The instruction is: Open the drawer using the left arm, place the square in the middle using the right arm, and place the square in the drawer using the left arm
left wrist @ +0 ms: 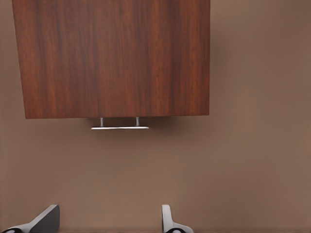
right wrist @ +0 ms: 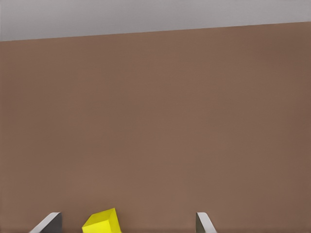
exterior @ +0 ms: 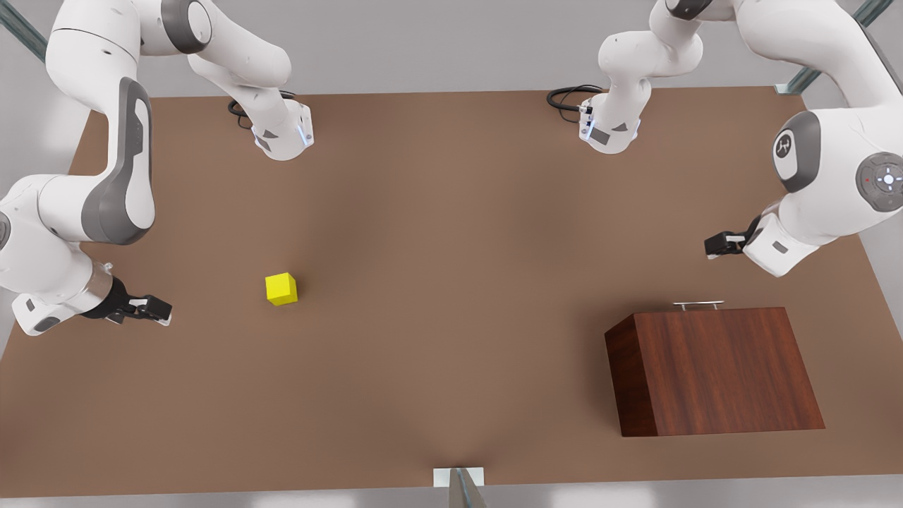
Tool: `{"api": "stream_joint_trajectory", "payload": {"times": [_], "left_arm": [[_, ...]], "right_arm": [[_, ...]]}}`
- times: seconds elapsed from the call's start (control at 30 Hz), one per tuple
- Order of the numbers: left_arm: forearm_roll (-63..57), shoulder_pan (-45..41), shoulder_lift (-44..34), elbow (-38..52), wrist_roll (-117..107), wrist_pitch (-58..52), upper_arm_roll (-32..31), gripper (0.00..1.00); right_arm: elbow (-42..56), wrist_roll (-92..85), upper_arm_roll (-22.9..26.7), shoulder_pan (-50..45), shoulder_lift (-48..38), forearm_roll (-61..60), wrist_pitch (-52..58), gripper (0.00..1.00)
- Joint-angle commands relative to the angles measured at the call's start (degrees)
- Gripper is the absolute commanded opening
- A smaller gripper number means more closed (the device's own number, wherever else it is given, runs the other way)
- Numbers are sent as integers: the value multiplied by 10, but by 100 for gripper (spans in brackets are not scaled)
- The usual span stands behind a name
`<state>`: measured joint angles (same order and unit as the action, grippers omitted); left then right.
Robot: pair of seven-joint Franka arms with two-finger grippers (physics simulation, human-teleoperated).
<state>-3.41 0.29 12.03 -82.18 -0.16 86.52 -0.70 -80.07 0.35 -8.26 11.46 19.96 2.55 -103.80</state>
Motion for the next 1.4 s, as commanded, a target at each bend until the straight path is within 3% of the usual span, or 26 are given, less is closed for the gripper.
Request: {"api": "stream_joint_trajectory", "payload": {"times": [0.0,0.1,0.27,0.43,0.57,0.67,0.9,1.37], "left_arm": [[0,0,0,0,1,0,0,100],[37,14,6,-23,-112,-36,19,100],[35,16,-93,-288,-575,264,31,100],[36,16,-148,-481,-608,561,60,100],[37,16,-161,-562,-629,664,62,100],[38,16,-160,-595,-664,727,62,100],[33,16,-144,-591,-762,727,62,100],[31,23,-74,-560,-756,787,62,100]], "right_arm": [[0,0,0,0,0,0,0,100],[0,1,0,0,0,0,0,100],[-2,17,-2,-36,43,1,-74,100],[-4,112,-1,-85,84,14,-107,100],[-83,115,-5,-104,57,23,-108,100],[-178,106,-29,-104,14,22,-156,100],[-271,44,-62,-95,-28,19,-156,100],[-359,121,-70,-69,-21,23,-187,100]]}}
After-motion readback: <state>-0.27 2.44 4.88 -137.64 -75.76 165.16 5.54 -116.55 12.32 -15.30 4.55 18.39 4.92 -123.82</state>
